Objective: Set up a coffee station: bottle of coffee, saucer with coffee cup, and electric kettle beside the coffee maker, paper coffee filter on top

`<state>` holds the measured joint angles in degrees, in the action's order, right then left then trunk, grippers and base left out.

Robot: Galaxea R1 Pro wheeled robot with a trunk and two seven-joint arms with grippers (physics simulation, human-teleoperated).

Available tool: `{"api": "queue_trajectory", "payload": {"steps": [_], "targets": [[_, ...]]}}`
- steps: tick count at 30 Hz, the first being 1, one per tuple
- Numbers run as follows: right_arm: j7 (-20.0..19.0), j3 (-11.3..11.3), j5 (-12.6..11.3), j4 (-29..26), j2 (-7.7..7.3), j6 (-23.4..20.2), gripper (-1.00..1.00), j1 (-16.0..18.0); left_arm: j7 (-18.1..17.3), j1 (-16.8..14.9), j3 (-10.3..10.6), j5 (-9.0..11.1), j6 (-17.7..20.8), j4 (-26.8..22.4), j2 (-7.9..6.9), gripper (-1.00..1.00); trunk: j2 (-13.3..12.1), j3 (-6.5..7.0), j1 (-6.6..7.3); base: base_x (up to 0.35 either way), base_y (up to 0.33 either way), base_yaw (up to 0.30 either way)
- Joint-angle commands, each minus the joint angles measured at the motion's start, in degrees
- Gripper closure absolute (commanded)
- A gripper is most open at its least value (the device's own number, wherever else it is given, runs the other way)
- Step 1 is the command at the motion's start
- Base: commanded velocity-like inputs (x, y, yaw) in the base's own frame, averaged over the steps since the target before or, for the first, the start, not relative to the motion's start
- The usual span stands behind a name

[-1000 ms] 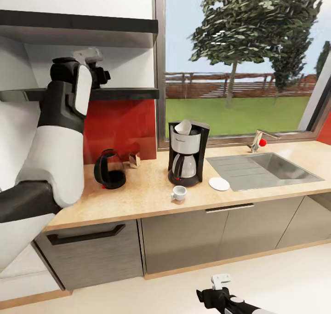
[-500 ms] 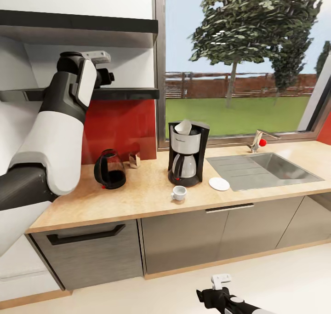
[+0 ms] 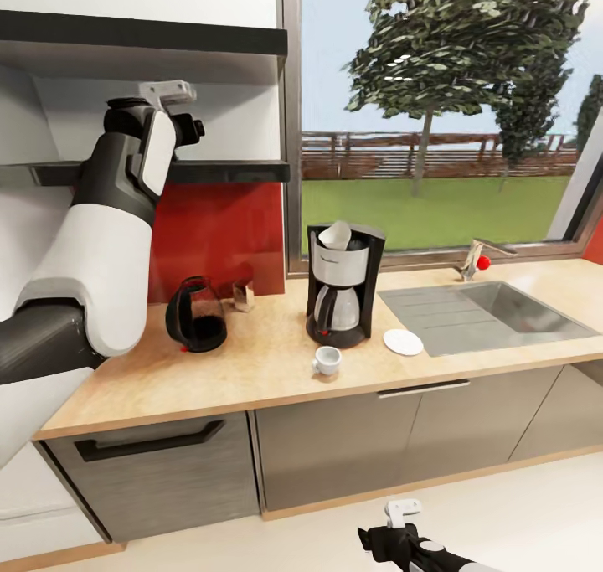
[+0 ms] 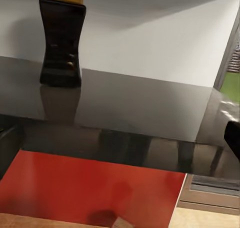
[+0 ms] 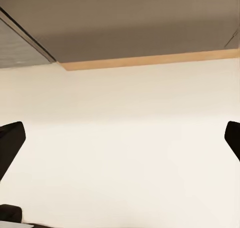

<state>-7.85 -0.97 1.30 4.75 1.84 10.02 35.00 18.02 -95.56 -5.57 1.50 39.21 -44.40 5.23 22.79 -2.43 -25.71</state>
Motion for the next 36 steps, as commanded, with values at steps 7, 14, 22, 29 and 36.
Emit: {"api": "queue_trajectory", "payload": {"steps": [7,14,22,29,36], "targets": [[-0.07,-0.08,0.16,0.26,0.00,0.44,-1.00,0.14,0.36,-0.06,-0.15,0.17,0.23,-0.82,0.05,-1.00,0.13,0.25,-0.07,0.118,0.000,0.000],[-0.13,-0.08,0.19,0.33,0.00,0.44,-1.00,0.11,0.43,-0.41,-0.38,0.29,0.97,-0.30,-0.86,-1.00,0.13,0.89,-0.07,0.003,0.000,0.000],[-0.48,-0.08,0.19,0.60,0.00,-0.85,-1.00,-0.25,0.27,-7.58,-0.37,0.25,7.22,6.87,-1.89,-1.00,0.13,1.64,-0.07,0.000,0.000,0.000],[-0.49,-0.08,0.19,0.61,0.00,-1.81,-1.00,-0.45,0.19,-9.74,-0.20,0.14,7.32,8.78,-1.90,-1.00,0.13,2.30,-0.07,0.000,0.000,0.000],[-0.43,-0.08,0.19,0.58,0.00,-1.84,-1.00,-0.46,0.18,-9.56,0.15,-1.60,5.82,8.70,-3.59,-1.00,0.13,2.96,-0.07,0.000,0.000,0.000]]}}
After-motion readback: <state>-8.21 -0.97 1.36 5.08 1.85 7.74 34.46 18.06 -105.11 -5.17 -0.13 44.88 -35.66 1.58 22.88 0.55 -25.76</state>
